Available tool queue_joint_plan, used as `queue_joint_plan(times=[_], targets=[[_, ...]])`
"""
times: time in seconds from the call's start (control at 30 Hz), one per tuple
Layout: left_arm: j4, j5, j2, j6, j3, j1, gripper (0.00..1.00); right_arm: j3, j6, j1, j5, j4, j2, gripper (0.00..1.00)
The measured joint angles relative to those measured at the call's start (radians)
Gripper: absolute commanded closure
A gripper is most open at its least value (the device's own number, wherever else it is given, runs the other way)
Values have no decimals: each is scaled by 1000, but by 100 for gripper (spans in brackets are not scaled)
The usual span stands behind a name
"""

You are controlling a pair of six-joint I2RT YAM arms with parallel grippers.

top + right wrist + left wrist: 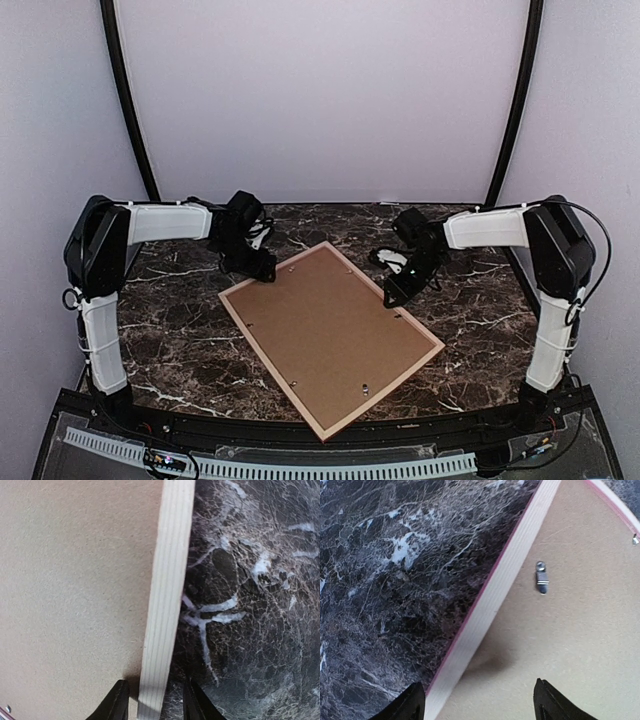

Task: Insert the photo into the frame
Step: Adjust the photo frame at the center of the board.

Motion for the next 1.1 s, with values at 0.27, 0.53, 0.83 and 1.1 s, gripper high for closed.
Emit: queue_joint_plan(times=[0.27,0.53,0.83,1.1], targets=[[-29,-8,106,84,80,18,39,-29,39,-33,3,10,-25,48],[-24,13,121,94,94,39,72,-153,189,-82,70,5,-222,41],[61,40,36,10,-55,70,87,-264,393,-110,105,-11,-391,21],[256,58,-201,-212,-421,104,90,-442,578,-112,26,47,-494,13]])
